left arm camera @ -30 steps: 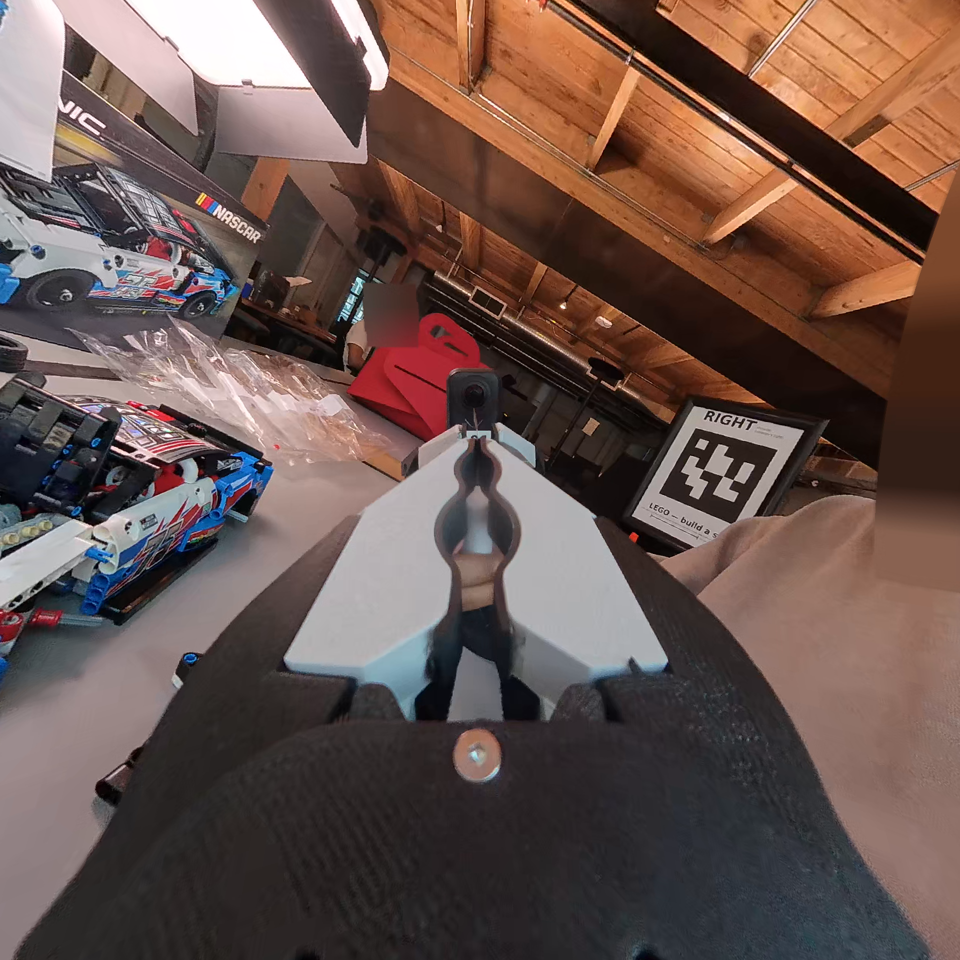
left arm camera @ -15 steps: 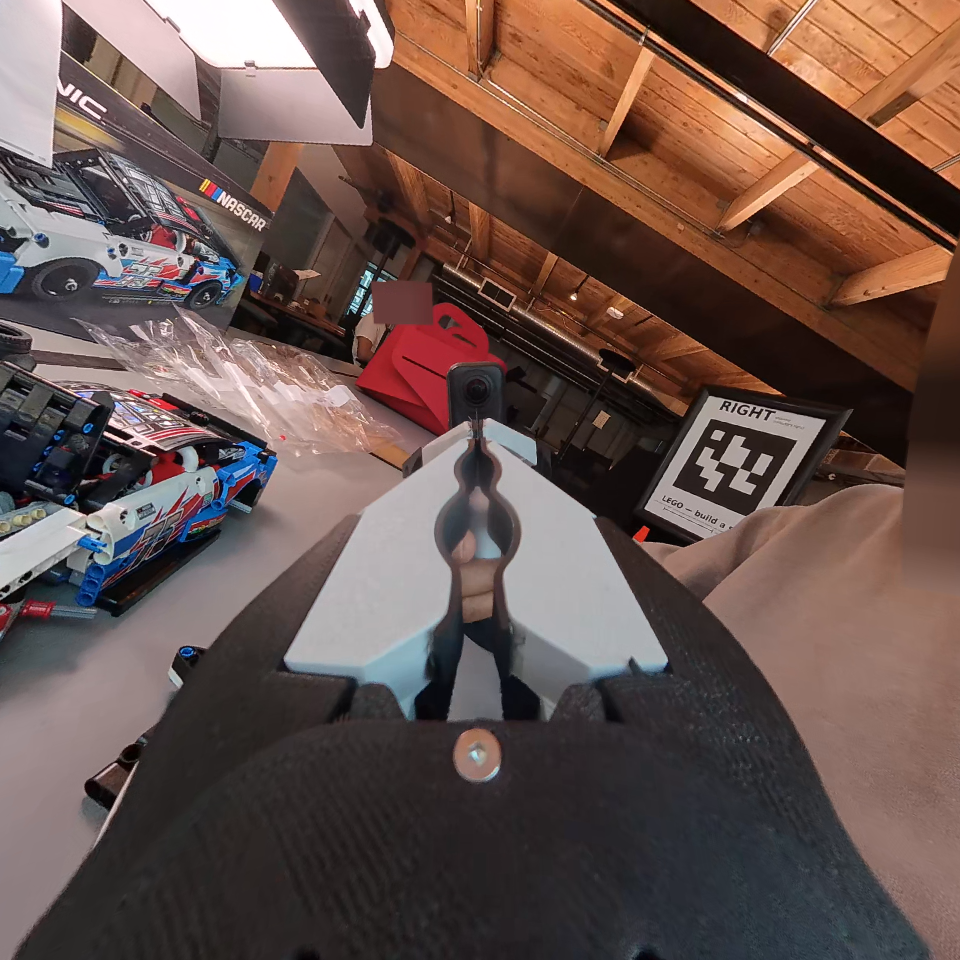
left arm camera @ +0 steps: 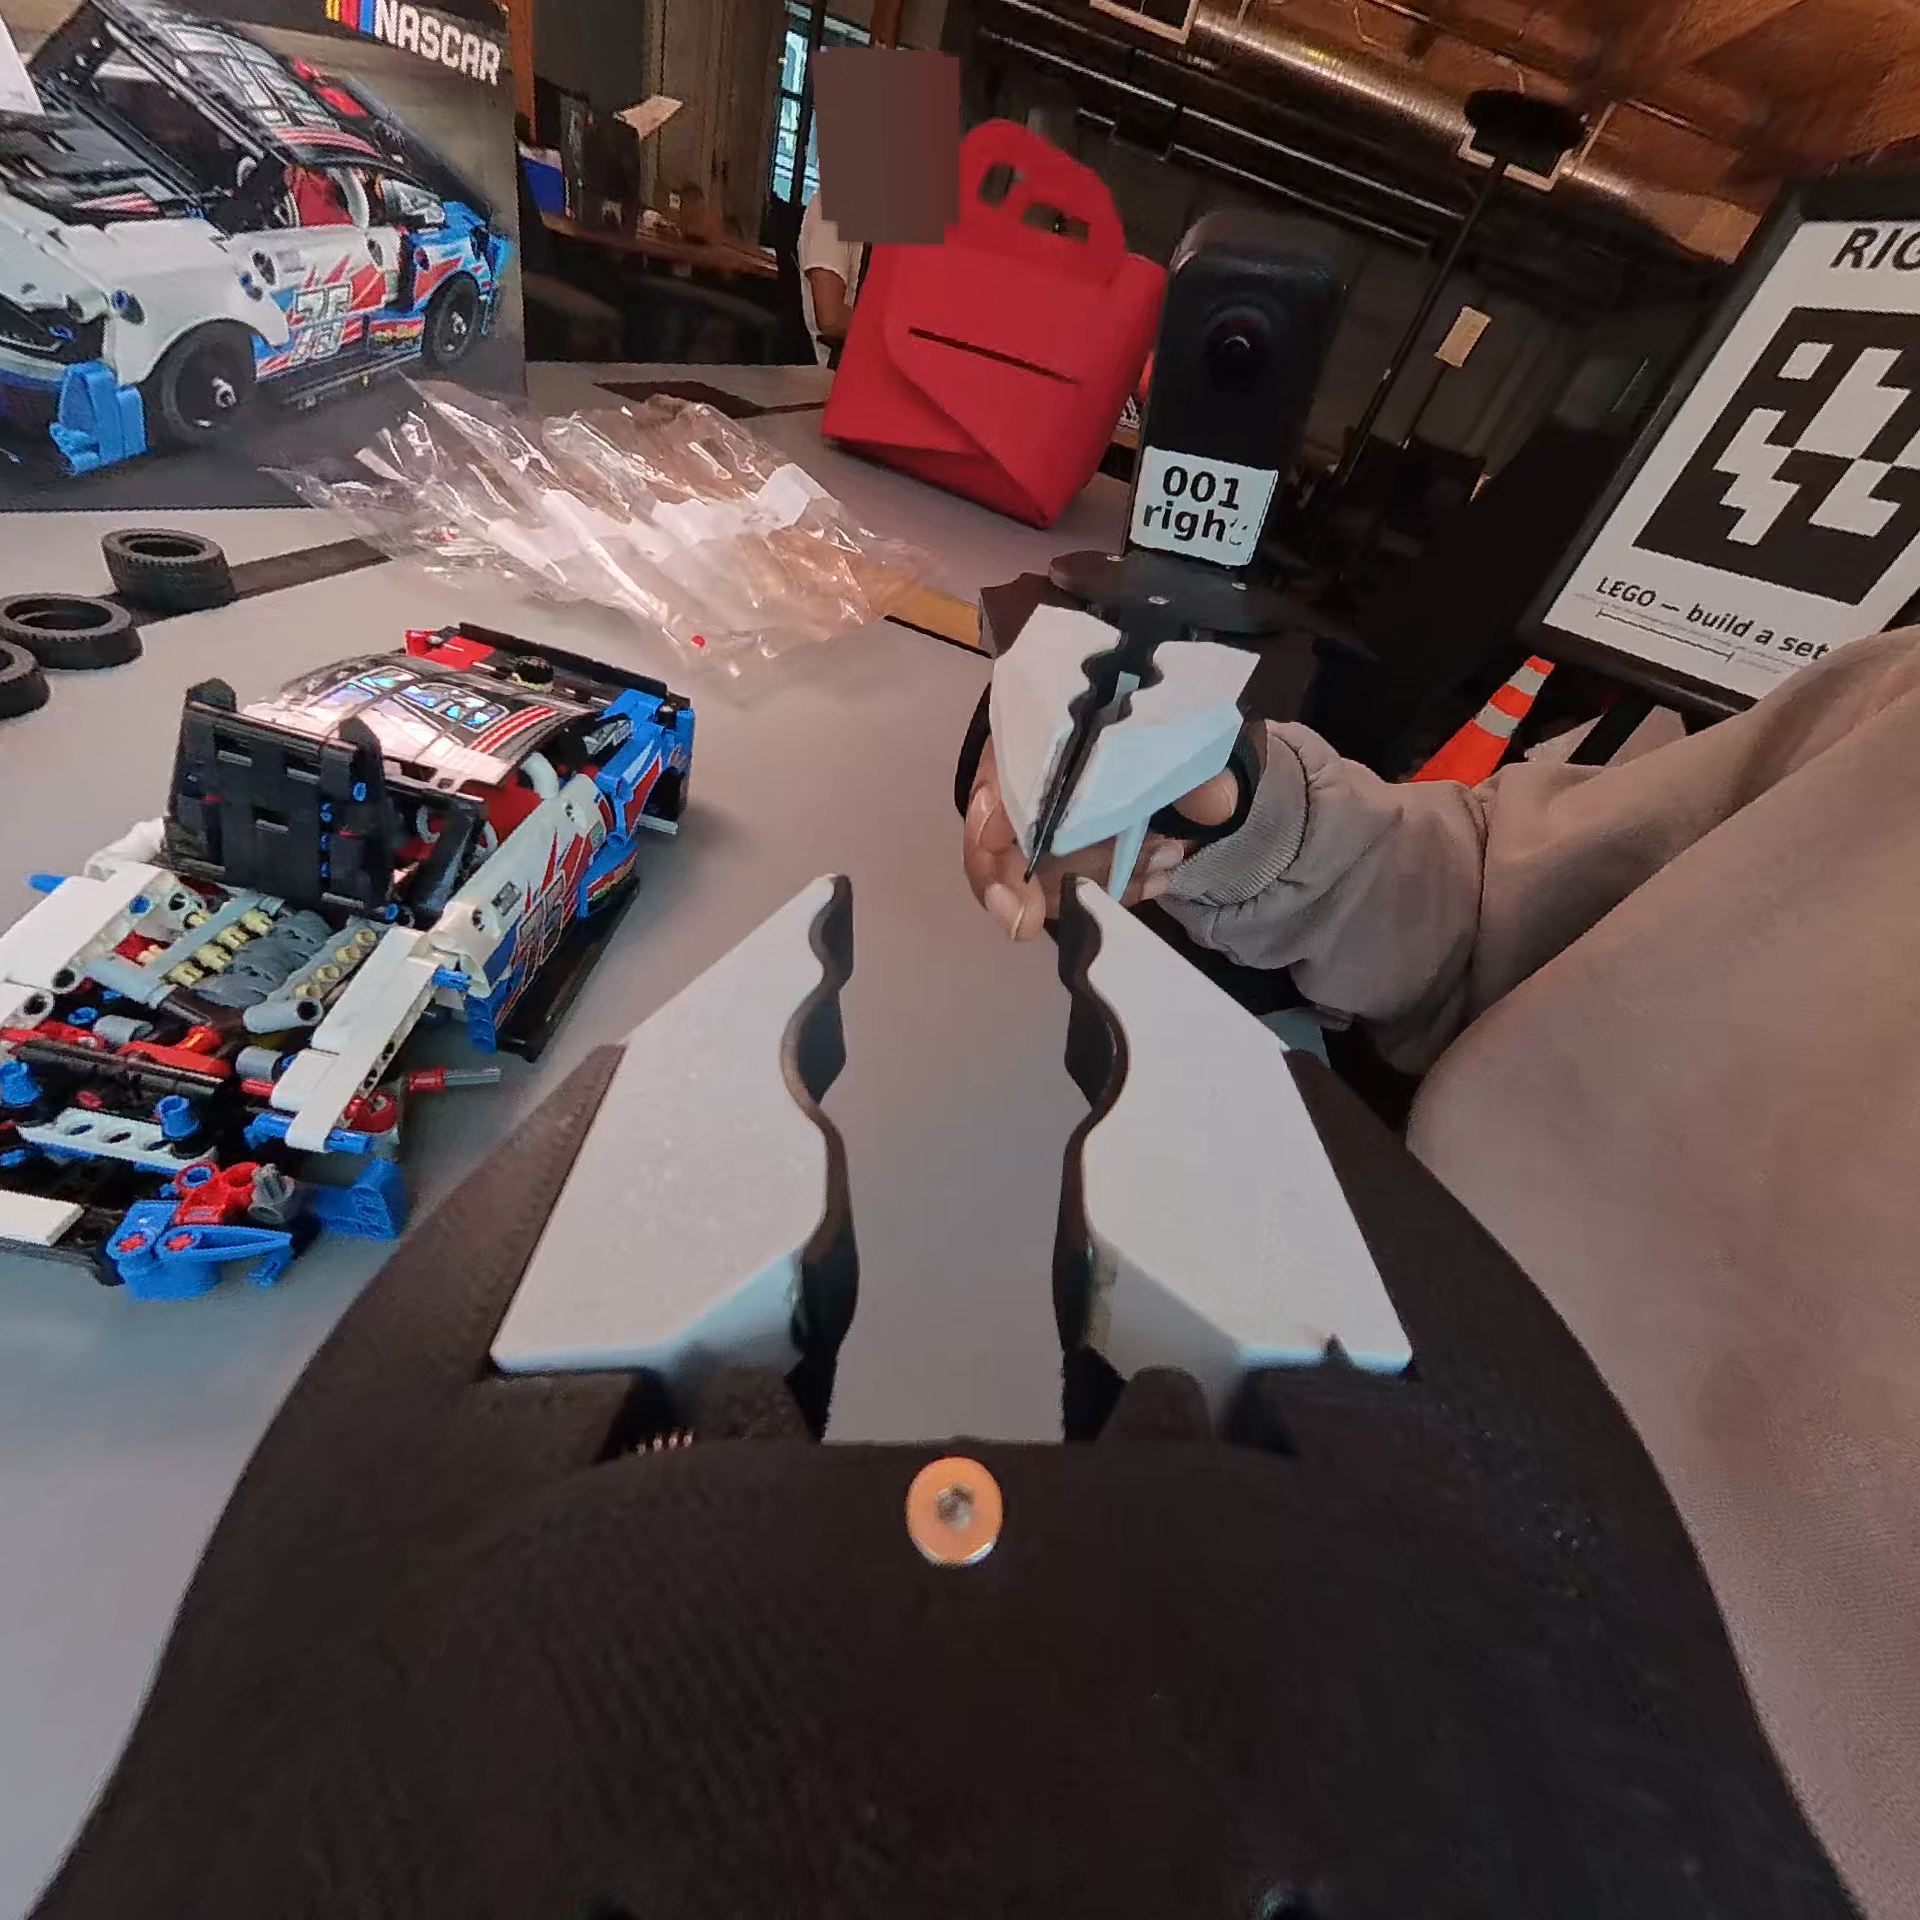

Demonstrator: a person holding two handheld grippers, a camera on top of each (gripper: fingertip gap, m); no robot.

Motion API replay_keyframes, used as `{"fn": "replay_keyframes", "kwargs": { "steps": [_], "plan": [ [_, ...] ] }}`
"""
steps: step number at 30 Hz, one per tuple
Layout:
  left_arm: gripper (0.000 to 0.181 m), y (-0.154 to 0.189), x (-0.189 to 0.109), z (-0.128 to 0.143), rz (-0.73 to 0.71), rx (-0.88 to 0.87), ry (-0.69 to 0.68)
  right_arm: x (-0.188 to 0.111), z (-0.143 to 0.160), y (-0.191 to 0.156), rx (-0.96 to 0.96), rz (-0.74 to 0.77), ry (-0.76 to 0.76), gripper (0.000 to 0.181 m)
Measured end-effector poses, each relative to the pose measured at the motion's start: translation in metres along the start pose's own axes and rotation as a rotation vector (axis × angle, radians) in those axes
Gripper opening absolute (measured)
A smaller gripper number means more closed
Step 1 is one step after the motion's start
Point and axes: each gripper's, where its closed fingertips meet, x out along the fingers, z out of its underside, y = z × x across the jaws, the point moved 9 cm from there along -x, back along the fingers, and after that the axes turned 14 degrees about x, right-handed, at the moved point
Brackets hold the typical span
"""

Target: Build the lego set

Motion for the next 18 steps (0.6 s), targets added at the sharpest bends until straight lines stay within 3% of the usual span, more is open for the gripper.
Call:
{"fn": "replay_keyframes", "kwargs": {
  "steps": [6, 18],
  "plan": [
    [0.017, 0.006, 0.002, 0.002, 0.083, 0.052, -0.089, 0.011, 0.017, 0.001, -0.047, 0.044, -0.171, 0.000],
    [0.001, 0.009, 0.005, 0.010, 0.114, 0.060, -0.127, 0.015, 0.022, 0.002, -0.058, 0.050, -0.212, 0.000]
  ]
}}
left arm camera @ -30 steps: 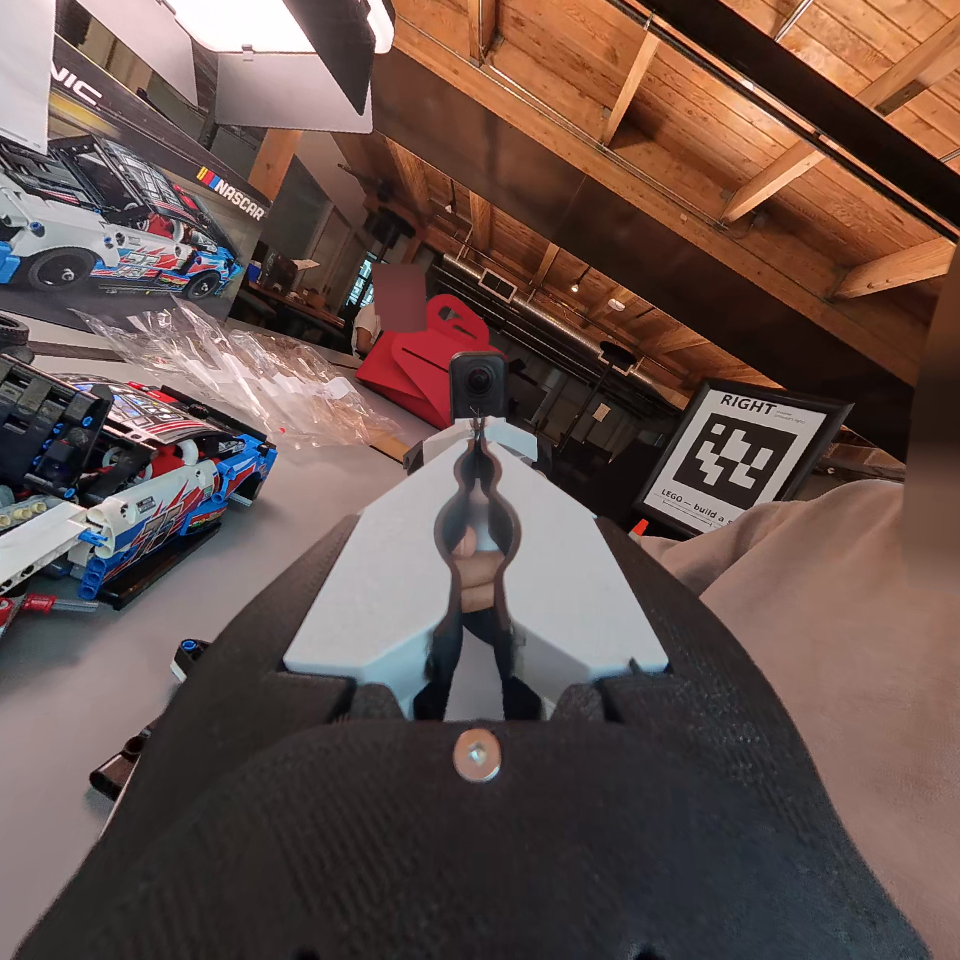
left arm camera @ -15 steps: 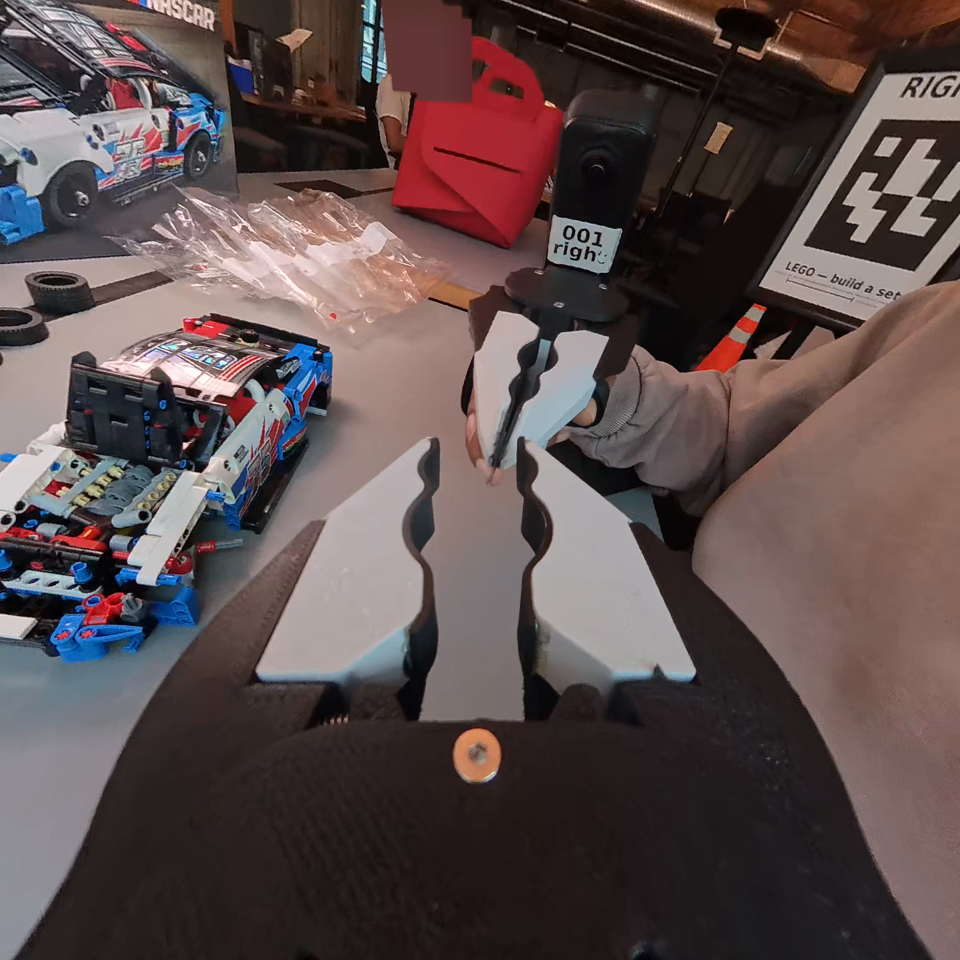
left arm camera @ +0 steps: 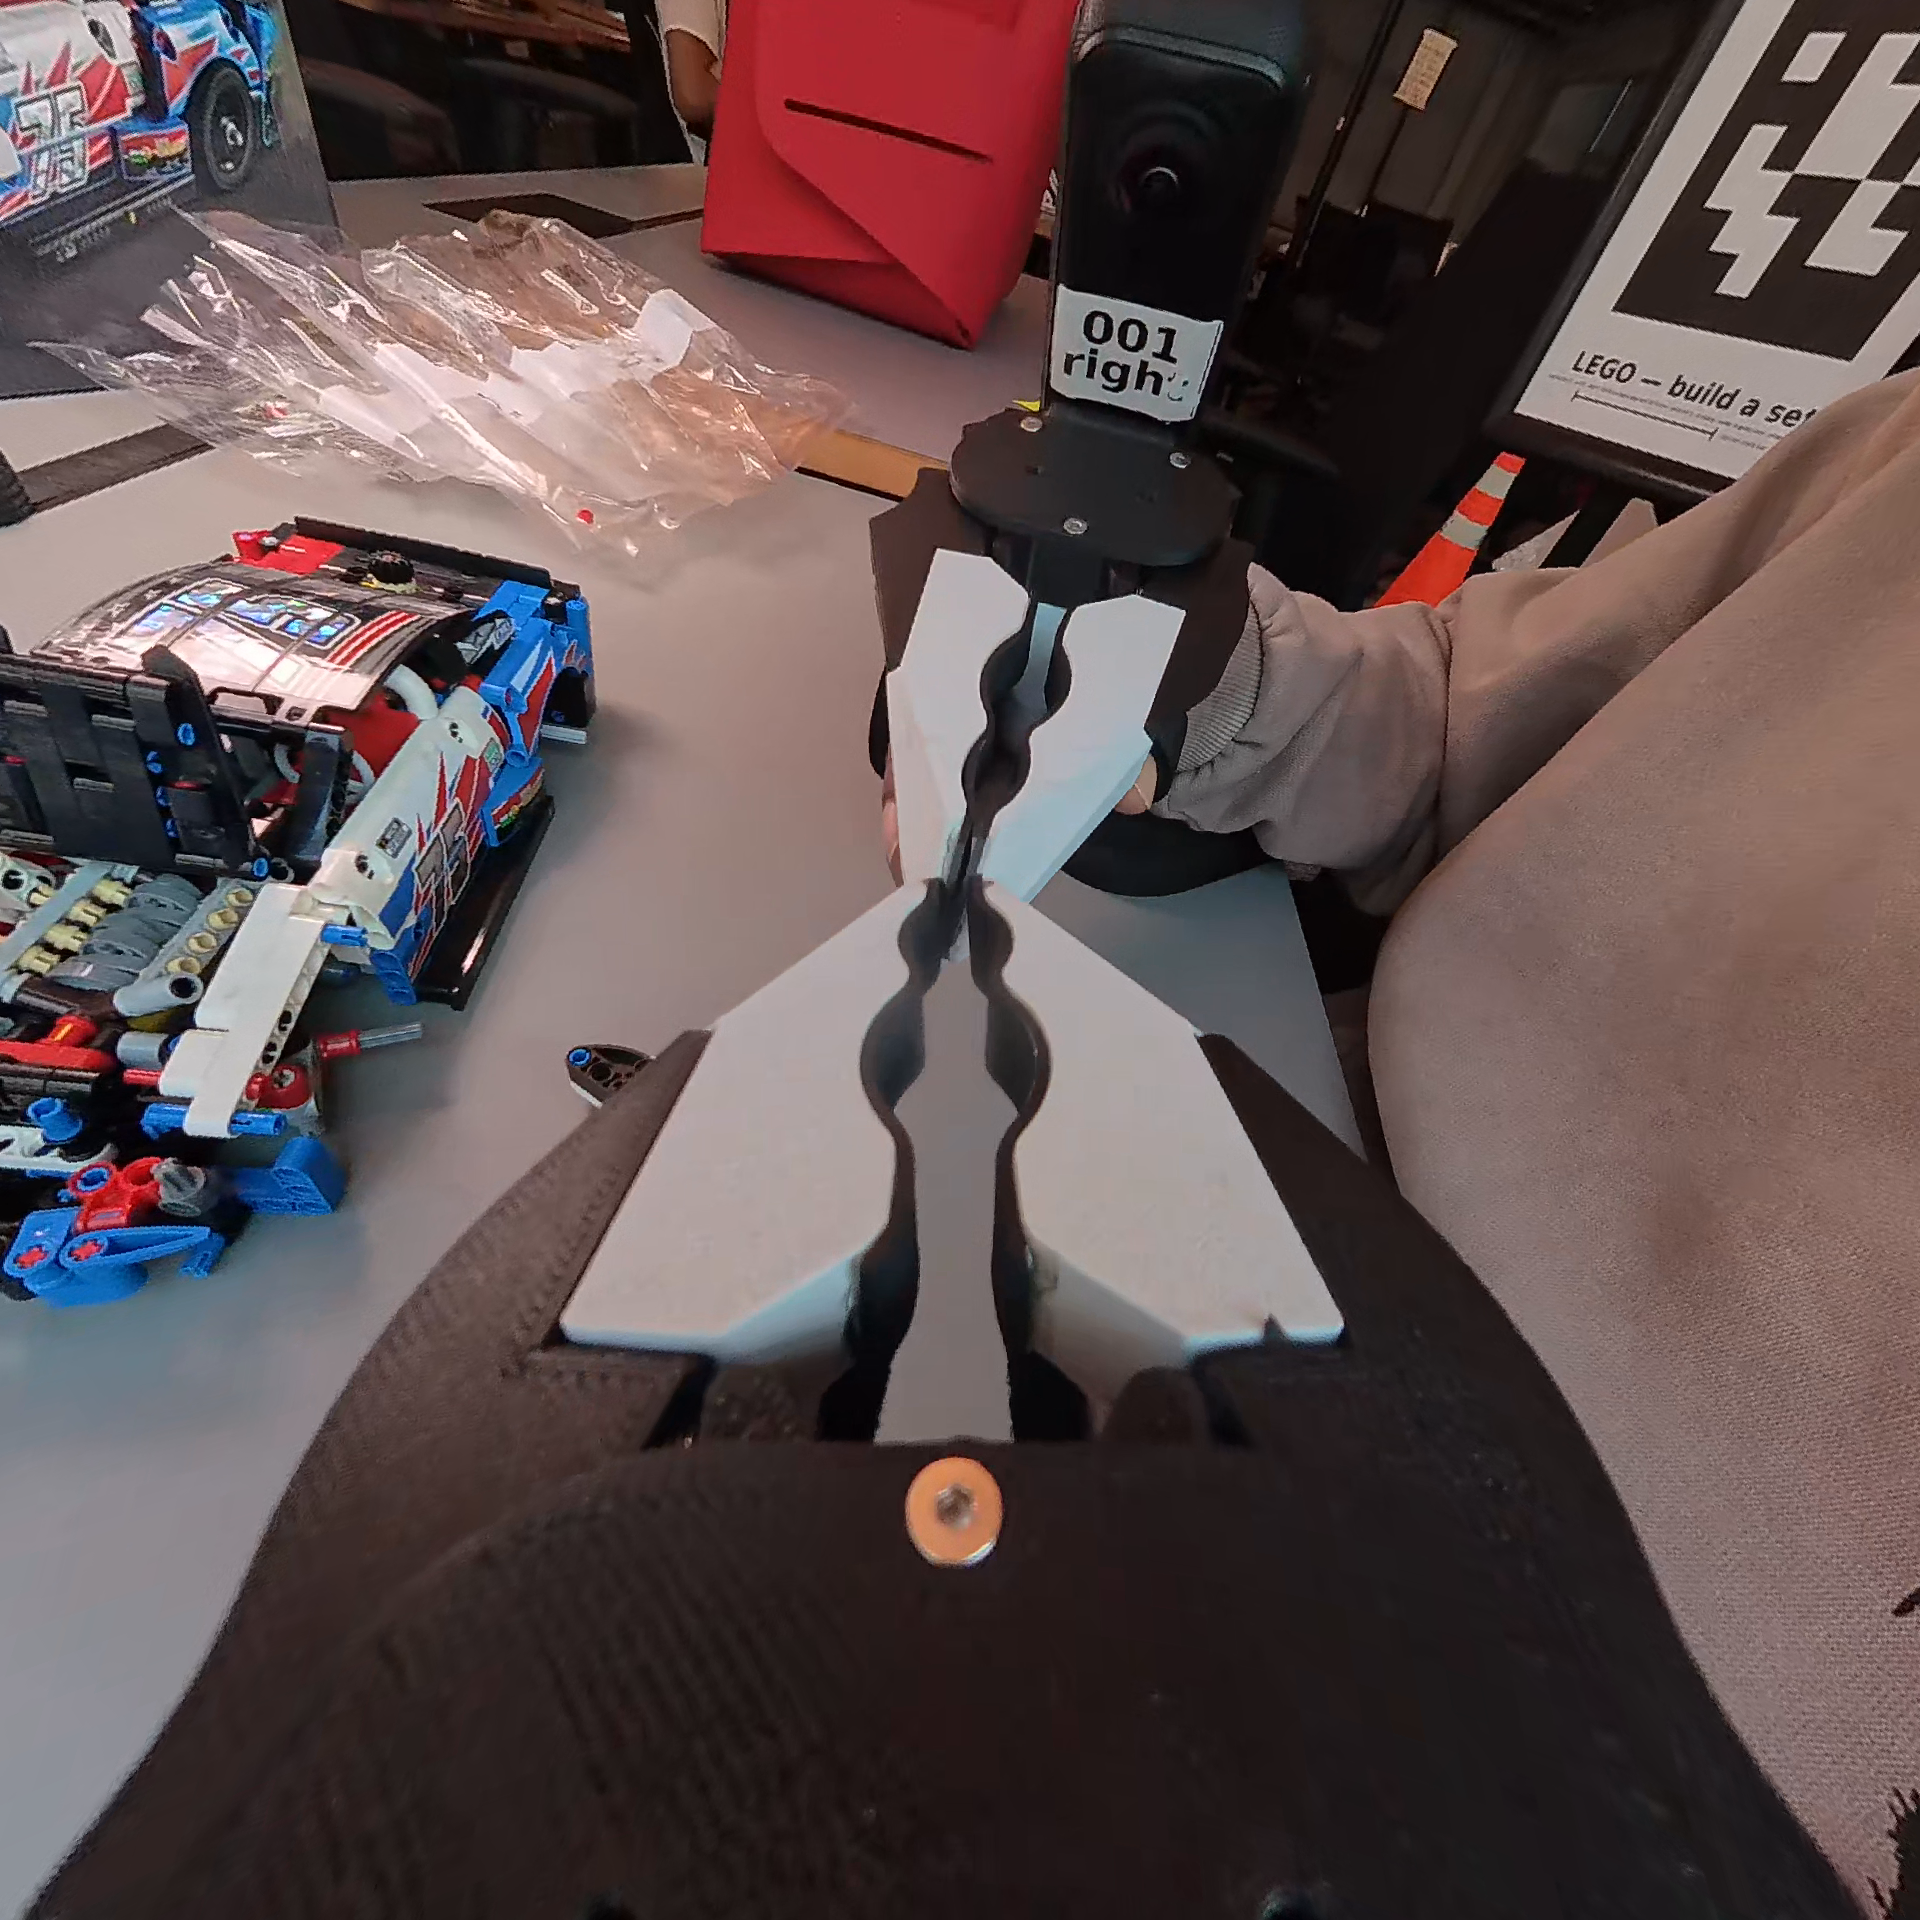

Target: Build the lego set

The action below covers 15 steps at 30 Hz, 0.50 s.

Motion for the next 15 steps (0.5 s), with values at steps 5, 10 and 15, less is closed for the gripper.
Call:
{"fn": "replay_keyframes", "kwargs": {
  "steps": [5, 10, 15],
  "plan": [
    [0.000, 0.000, 0.000, -0.001, 0.008, -0.008, 0.012, 0.000, 0.000, -0.001, 0.006, -0.009, 0.010, 0.000],
    [0.000, -0.004, -0.005, -0.006, 0.044, -0.152, 0.216, -0.008, -0.011, -0.003, 0.046, -0.063, 0.179, 0.008],
    [0.000, -0.008, -0.008, -0.009, 0.110, -0.360, 0.505, -0.014, -0.019, -0.005, 0.095, -0.110, 0.346, 0.023]
  ]
}}
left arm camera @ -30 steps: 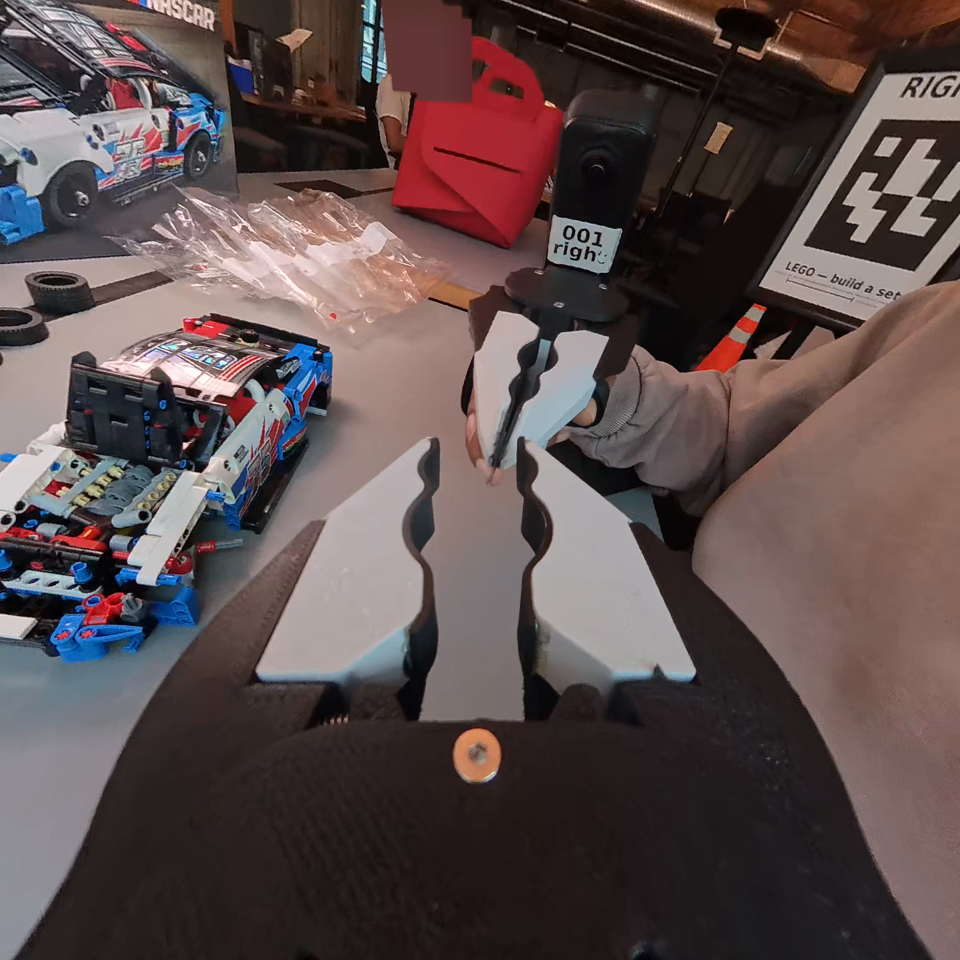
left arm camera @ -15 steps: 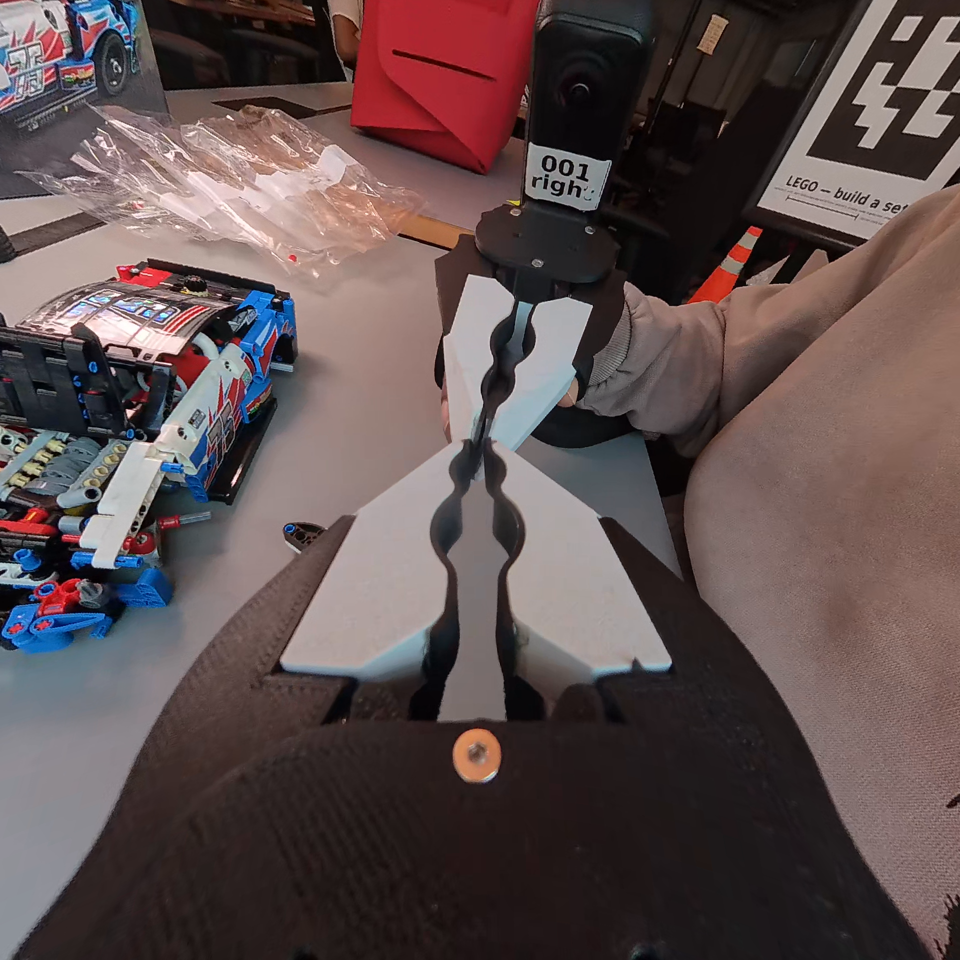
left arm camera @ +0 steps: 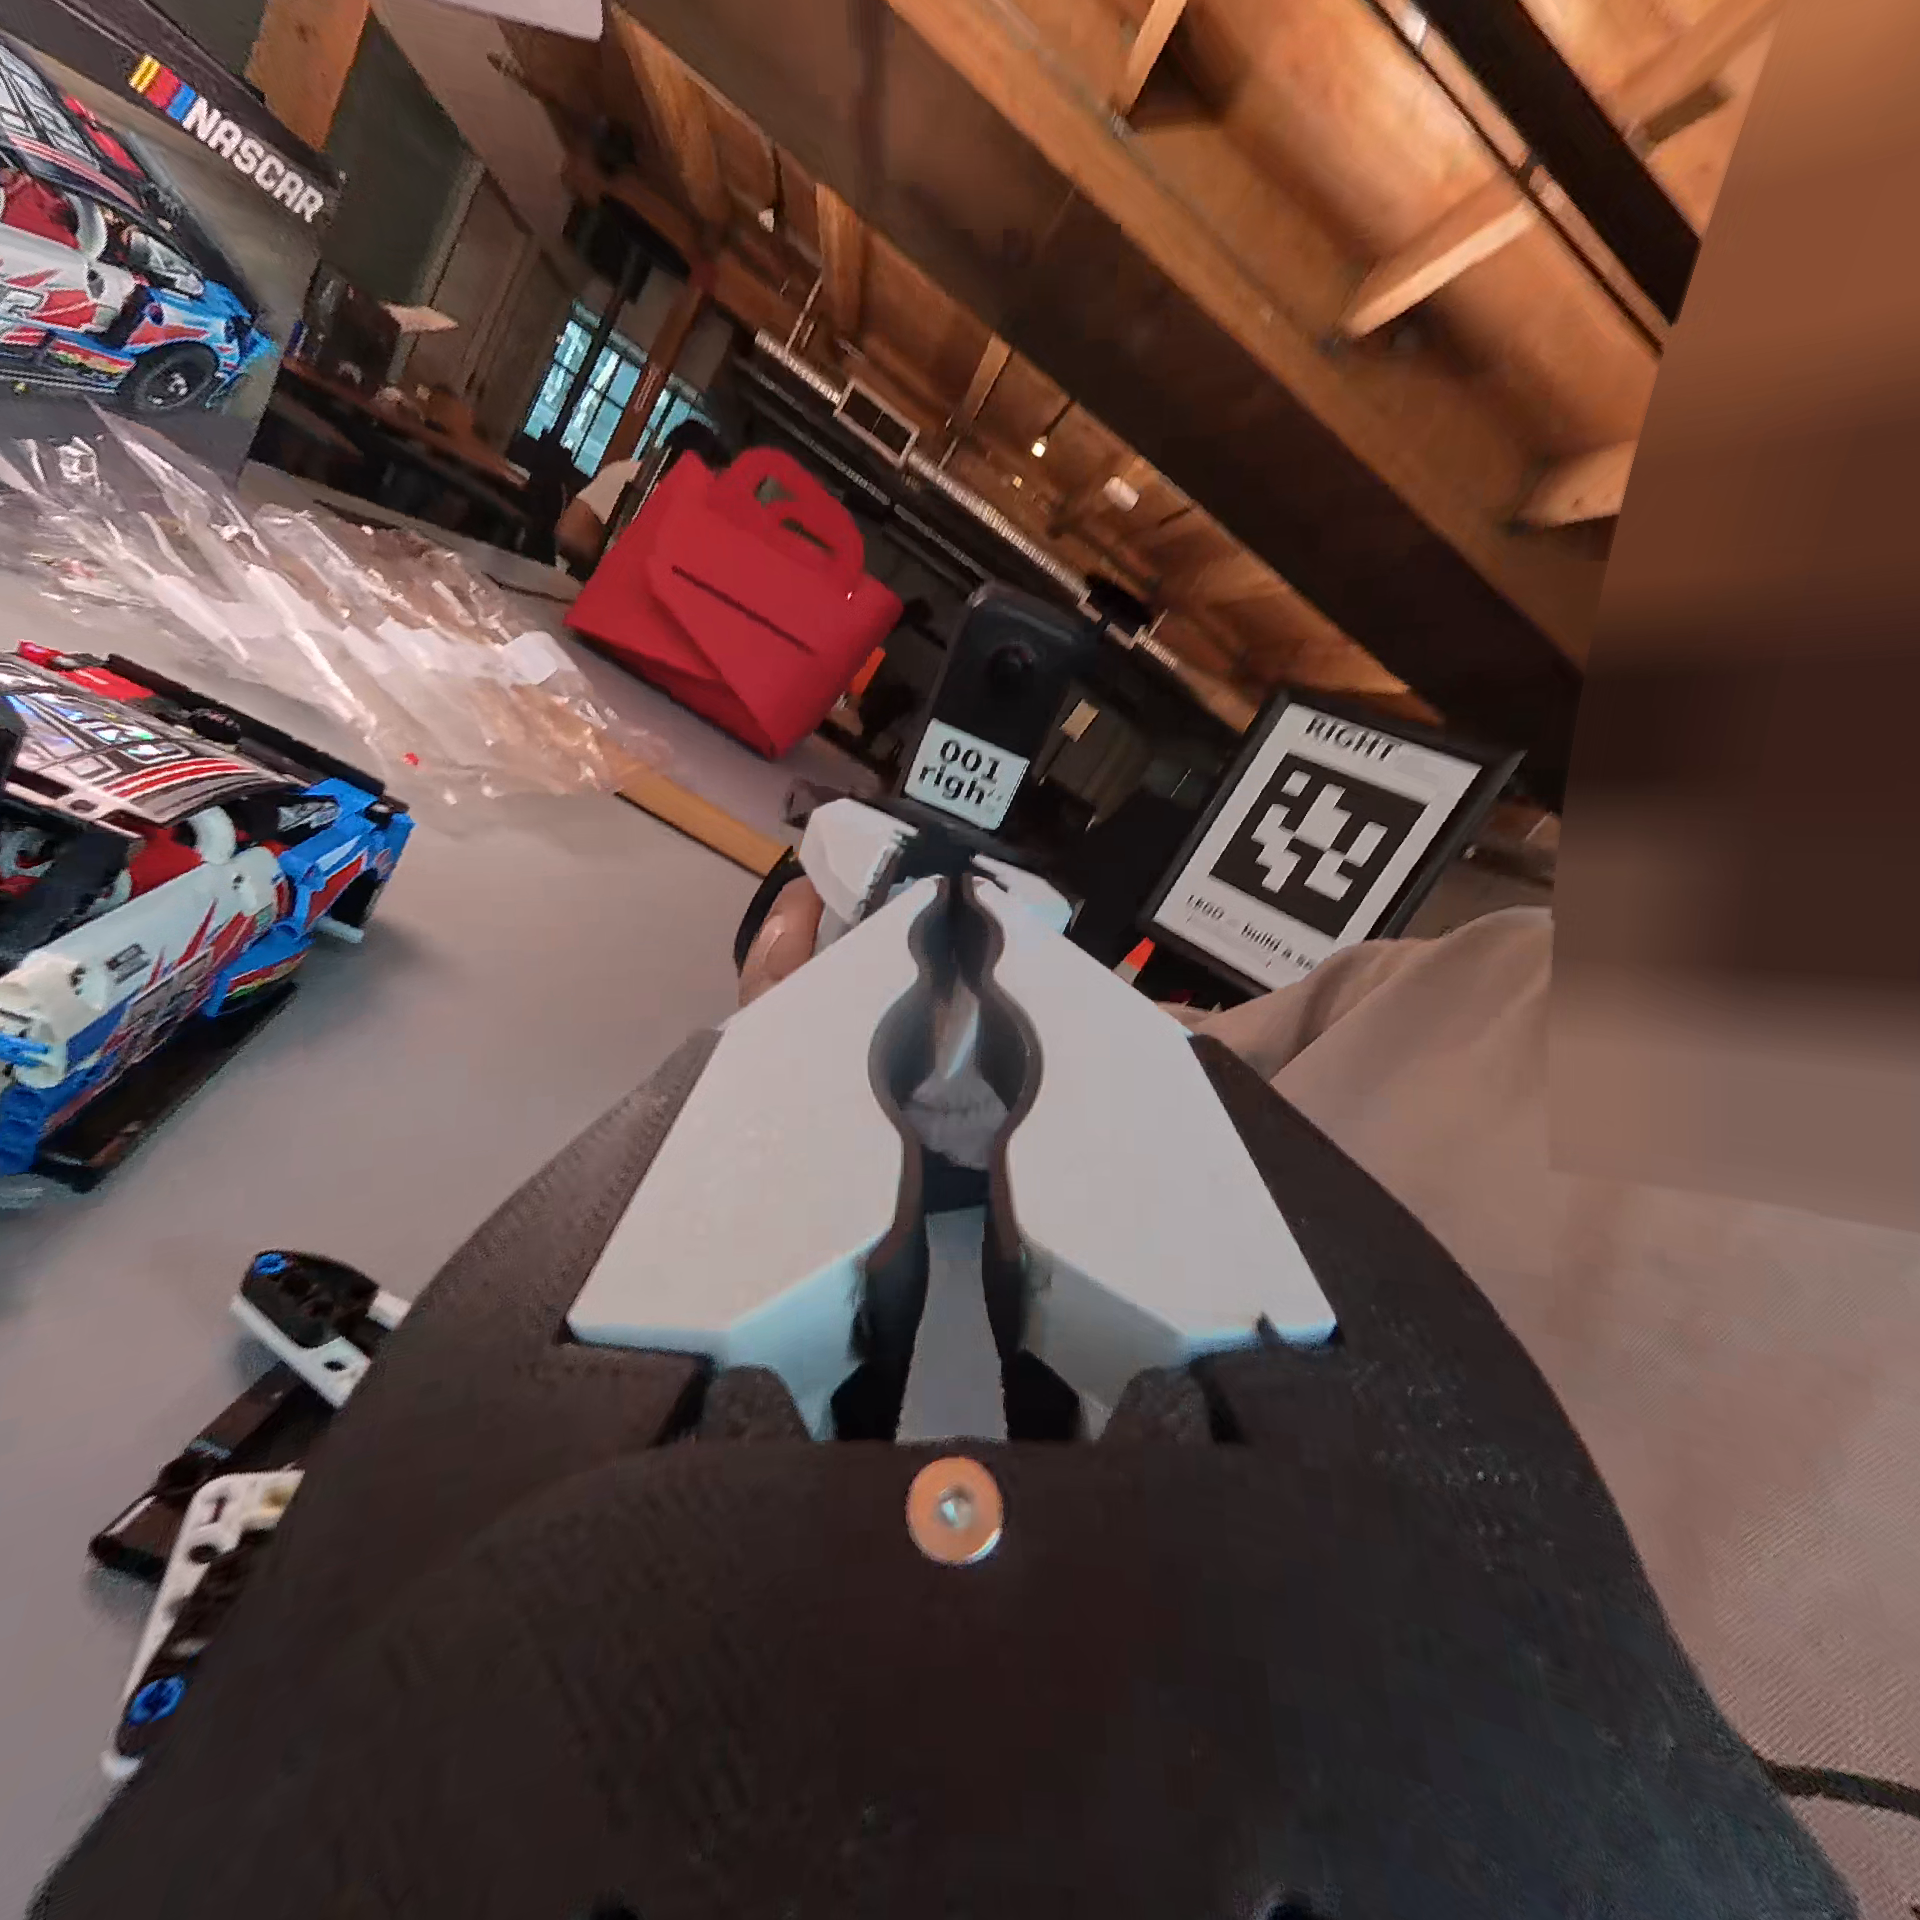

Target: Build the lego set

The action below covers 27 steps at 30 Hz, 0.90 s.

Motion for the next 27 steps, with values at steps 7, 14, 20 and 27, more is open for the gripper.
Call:
{"fn": "replay_keyframes", "kwargs": {
  "steps": [7, 14, 20, 27],
  "plan": [
    [0.000, -0.002, -0.003, 0.001, 0.034, -0.138, 0.203, 0.001, -0.001, -0.001, 0.071, -0.043, 0.103, 0.016],
    [0.000, -0.005, -0.005, 0.001, 0.000, -0.149, 0.245, 0.008, 0.004, 0.001, 0.124, -0.038, 0.126, 0.005],
    [0.000, -0.006, -0.006, 0.001, -0.008, -0.142, 0.244, 0.010, 0.007, 0.003, 0.145, -0.030, 0.132, 0.003],
    [0.000, -0.006, -0.006, 0.001, -0.015, -0.139, 0.244, 0.010, 0.006, 0.003, 0.148, -0.028, 0.144, 0.001]
  ]
}}
